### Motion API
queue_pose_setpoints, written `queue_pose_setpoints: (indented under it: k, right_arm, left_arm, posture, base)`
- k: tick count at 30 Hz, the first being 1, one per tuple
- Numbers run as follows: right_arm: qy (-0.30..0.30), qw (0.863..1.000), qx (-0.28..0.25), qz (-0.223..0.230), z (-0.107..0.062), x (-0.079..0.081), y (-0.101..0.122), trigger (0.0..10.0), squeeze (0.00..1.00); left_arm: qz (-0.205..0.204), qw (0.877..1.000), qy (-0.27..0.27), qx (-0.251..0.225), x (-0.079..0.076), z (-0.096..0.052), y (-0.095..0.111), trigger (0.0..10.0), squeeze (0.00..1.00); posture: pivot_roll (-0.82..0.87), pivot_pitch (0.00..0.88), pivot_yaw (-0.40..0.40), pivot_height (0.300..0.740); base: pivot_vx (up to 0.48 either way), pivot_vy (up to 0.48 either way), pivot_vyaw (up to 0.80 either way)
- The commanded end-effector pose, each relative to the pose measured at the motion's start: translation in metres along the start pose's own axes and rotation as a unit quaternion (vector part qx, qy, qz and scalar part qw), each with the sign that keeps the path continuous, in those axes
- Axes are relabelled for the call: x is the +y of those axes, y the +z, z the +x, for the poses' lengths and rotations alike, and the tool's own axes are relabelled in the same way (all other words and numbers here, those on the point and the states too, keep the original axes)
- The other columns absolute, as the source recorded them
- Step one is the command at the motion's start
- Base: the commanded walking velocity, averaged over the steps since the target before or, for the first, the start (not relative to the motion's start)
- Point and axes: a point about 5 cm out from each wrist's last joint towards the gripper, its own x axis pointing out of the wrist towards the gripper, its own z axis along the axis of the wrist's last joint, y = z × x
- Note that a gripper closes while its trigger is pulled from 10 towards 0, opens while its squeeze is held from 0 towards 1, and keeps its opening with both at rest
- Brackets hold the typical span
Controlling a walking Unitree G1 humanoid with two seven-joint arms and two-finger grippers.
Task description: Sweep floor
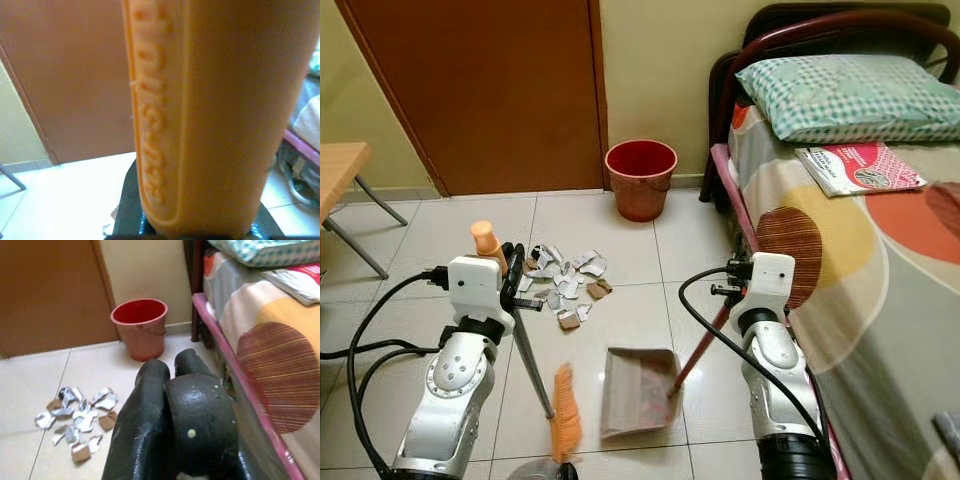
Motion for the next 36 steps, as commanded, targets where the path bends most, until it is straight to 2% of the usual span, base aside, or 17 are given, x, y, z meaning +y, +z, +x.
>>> queue_pose_setpoints:
  k: [1, 19, 36]
  right_arm:
    - [-0.015, 1.0, -0.022, 0.002, 0.001, -0.008, 0.009, 10.0, 0.0]
    - [-0.021, 0.999, -0.025, -0.014, 0.004, -0.01, 0.011, 10.0, 0.0]
    - [-0.03, 0.999, -0.021, -0.021, 0.005, -0.013, 0.009, 10.0, 0.0]
  left_arm:
    - [-0.003, 0.999, -0.012, -0.032, -0.007, 0.005, 0.014, 10.0, 0.0]
    - [0.005, 0.998, -0.013, -0.06, -0.009, 0.011, 0.03, 10.0, 0.0]
    - [0.008, 0.998, -0.016, -0.066, -0.009, 0.012, 0.033, 10.0, 0.0]
  posture:
    - [-0.01, 0.0, -0.014, 0.74]
    - [-0.01, 0.007, -0.021, 0.74]
    - [-0.01, 0.012, -0.024, 0.74]
  base:
    - [0.311, 0.0, 0.0]
    - [0.363, 0.0, 0.0]
    - [0.388, 0.0, 0.0]
